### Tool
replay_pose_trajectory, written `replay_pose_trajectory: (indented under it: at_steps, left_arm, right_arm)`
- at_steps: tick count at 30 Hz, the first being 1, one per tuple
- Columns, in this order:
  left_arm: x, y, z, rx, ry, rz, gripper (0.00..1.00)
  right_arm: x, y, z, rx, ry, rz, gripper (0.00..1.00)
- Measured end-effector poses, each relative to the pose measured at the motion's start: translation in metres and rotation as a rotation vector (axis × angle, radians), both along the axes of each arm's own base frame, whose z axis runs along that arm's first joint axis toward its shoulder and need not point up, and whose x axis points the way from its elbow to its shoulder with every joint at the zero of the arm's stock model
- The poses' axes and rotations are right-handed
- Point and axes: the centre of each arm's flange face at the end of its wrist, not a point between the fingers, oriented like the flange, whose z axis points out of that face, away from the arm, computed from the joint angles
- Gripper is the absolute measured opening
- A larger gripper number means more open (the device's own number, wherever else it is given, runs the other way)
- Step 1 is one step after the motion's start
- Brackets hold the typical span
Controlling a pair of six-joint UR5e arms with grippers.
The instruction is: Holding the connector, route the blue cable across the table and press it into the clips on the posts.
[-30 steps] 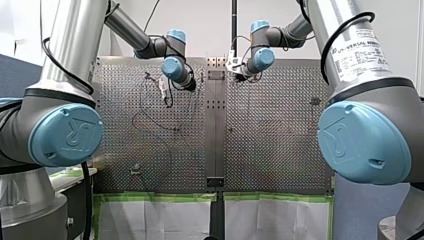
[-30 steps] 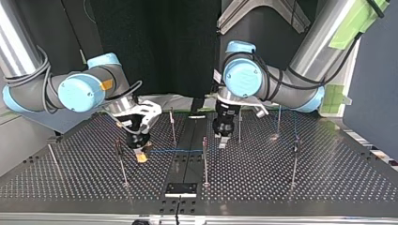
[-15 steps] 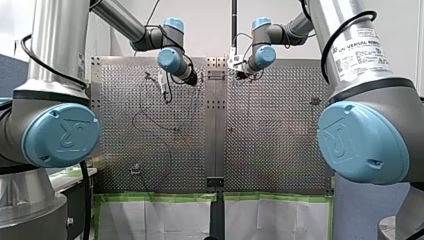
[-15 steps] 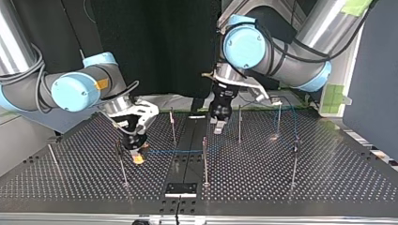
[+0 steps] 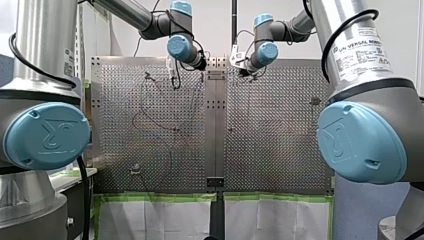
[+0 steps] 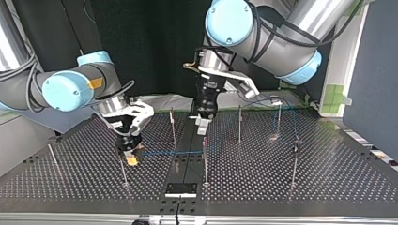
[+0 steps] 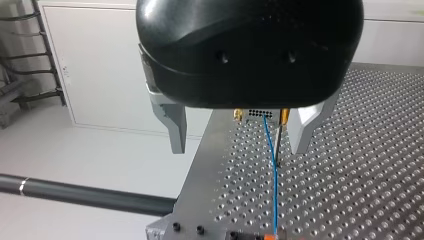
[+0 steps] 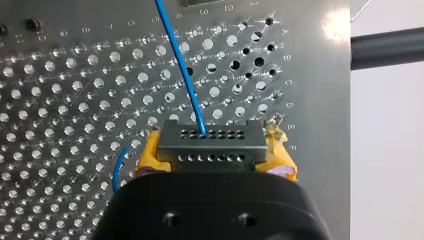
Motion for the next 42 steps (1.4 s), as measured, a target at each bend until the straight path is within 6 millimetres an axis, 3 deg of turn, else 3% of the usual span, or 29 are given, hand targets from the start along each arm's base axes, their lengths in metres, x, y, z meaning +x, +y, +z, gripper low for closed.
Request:
replay_pose_trajectory:
  at_steps: [21,32,42]
  left_arm:
    - [-0.005,-0.090,-0.018,0.028,0.054,0.012,1.00]
    - [0.060,-0.081,-0.031,0.025,0.058,0.099,1.00]
    - [0.099,-0.087,-0.032,-0.007,0.016,0.104,1.00]
  right_arm:
    - [0.001,0.002,0.002,-0.003,0.002,0.002,0.00]
    - [0.000,0.002,0.003,-0.006,0.001,0.002,0.00]
    - [0.000,0.003,0.004,-0.006,0.000,0.003,0.00]
